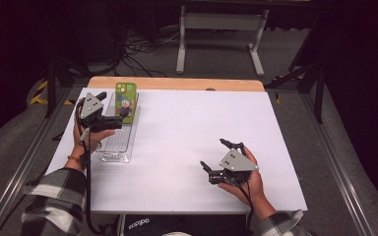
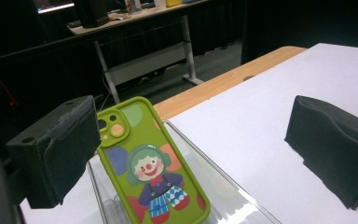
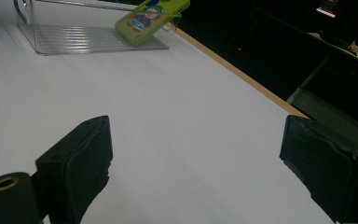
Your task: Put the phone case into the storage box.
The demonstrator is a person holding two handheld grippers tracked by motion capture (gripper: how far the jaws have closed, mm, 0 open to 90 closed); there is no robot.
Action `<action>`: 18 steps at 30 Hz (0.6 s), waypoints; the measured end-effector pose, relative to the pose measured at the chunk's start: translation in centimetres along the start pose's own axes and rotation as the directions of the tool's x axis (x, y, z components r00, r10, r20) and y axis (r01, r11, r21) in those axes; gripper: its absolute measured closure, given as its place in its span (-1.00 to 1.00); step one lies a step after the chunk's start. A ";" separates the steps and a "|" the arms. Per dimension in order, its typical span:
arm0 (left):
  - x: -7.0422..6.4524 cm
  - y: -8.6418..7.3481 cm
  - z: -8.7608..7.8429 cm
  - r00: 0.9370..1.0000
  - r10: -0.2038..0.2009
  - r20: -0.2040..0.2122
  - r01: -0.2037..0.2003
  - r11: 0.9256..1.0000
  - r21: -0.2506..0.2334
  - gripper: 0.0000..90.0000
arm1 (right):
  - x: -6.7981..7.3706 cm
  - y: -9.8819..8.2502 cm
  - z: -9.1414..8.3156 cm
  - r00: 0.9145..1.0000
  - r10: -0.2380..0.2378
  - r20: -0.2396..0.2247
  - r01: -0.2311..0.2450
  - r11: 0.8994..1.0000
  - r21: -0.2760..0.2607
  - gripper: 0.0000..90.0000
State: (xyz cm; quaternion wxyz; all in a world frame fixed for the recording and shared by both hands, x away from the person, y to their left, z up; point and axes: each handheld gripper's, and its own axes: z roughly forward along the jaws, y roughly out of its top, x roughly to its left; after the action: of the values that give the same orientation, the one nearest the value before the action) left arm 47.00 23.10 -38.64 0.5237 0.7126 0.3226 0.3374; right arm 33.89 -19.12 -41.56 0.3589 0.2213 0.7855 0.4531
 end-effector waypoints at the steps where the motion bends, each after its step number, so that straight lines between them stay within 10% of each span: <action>1: 0.0 0.0 -0.1 1.000 -0.001 0.004 0.001 1.000 0.000 -0.93 | 0.0 0.0 0.0 1.000 -0.003 0.000 0.003 1.000 -0.001 -0.78; 18: -1.4 0.6 -1.2 0.999 0.030 0.038 -0.029 0.999 -0.040 -0.96 | -0.1 0.1 -0.3 1.000 -0.007 0.005 0.007 1.000 -0.009 -0.78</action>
State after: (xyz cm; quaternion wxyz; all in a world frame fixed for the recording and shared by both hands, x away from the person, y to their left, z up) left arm 45.29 22.43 -38.04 0.5388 0.7132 0.2950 0.3375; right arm 33.73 -19.26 -41.37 0.3631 0.2180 0.7833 0.4551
